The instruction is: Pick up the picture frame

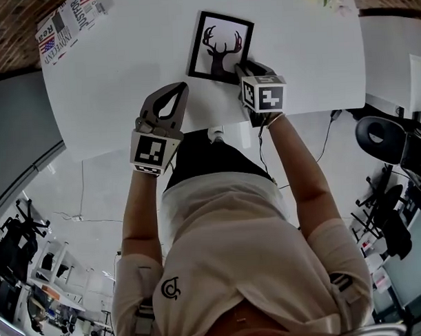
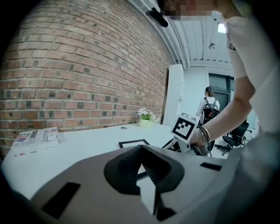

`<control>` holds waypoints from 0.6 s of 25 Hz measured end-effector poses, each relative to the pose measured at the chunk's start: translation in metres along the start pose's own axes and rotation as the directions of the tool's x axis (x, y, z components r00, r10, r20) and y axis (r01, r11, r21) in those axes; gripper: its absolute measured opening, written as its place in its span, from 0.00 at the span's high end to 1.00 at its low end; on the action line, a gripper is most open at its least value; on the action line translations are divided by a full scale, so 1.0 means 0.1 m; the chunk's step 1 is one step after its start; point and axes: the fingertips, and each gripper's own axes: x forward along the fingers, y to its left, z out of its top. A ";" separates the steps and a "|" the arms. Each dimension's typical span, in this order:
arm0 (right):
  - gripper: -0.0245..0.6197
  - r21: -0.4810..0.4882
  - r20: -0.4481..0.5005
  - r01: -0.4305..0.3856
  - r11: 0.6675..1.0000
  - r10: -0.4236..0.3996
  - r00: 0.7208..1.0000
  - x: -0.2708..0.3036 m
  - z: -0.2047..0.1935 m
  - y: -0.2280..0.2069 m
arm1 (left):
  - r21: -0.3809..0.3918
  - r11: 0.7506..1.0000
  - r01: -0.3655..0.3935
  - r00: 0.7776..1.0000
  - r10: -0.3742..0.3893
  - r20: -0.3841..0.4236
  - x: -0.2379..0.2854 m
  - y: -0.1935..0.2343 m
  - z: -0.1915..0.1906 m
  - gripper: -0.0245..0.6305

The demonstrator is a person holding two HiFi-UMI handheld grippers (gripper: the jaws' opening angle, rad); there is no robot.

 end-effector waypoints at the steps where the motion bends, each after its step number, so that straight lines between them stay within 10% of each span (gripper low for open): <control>1: 0.76 -0.003 -0.002 -0.002 1.000 0.002 1.000 -0.04 -0.05 0.00 | -0.005 1.000 -0.013 1.000 0.013 0.003 -0.04 -0.04 0.00 0.94; 15: 0.76 -0.060 -0.021 -0.028 0.998 0.027 0.999 -0.40 -0.75 0.16 | -0.051 0.996 -0.079 0.997 0.078 -0.008 -0.57 -0.57 -0.39 0.94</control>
